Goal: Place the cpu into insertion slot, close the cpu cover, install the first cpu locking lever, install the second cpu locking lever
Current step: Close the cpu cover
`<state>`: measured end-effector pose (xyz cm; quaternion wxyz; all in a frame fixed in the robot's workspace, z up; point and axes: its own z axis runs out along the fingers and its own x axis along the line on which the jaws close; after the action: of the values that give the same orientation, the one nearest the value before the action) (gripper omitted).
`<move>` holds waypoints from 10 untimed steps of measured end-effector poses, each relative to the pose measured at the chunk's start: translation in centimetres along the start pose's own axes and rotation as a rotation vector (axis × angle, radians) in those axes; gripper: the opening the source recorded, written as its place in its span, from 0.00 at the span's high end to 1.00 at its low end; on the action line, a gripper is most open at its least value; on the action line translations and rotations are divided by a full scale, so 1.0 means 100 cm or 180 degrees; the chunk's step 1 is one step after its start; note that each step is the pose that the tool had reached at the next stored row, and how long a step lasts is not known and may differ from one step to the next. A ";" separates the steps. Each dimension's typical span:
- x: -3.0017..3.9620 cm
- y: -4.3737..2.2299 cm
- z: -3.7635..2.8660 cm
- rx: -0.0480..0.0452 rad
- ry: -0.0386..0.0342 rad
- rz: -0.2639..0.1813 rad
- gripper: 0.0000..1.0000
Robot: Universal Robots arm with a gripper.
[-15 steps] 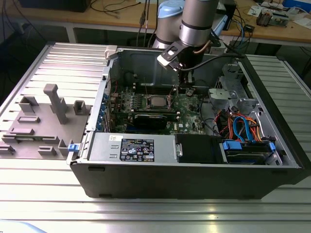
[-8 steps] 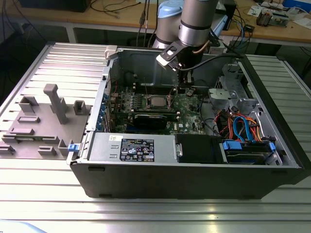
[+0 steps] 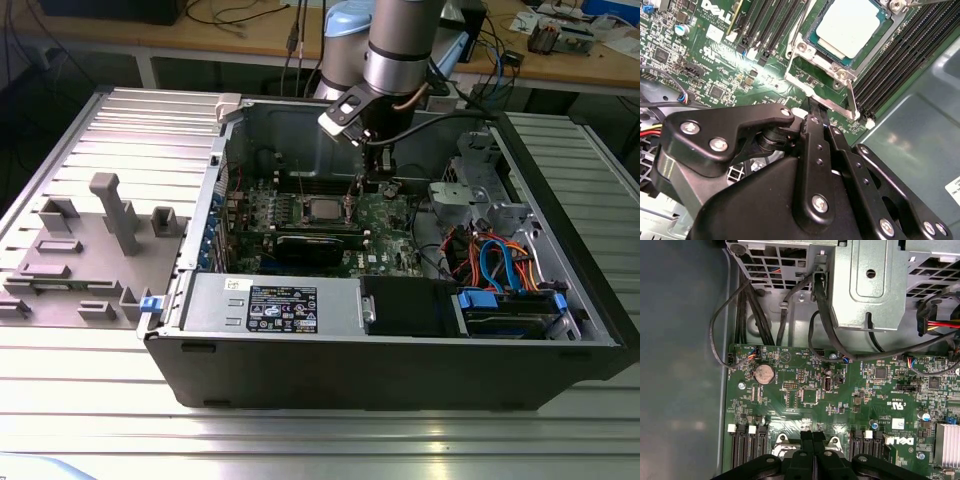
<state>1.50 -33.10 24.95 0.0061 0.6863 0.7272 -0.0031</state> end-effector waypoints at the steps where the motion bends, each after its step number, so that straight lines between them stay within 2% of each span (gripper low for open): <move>1: 0.0000 0.0000 0.0000 0.0000 0.0000 0.0000 0.89; 10: 0.0000 -0.0004 0.0000 0.0000 0.0000 0.0000 0.89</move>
<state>1.46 -33.10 24.95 0.0060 0.6864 0.7272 -0.0031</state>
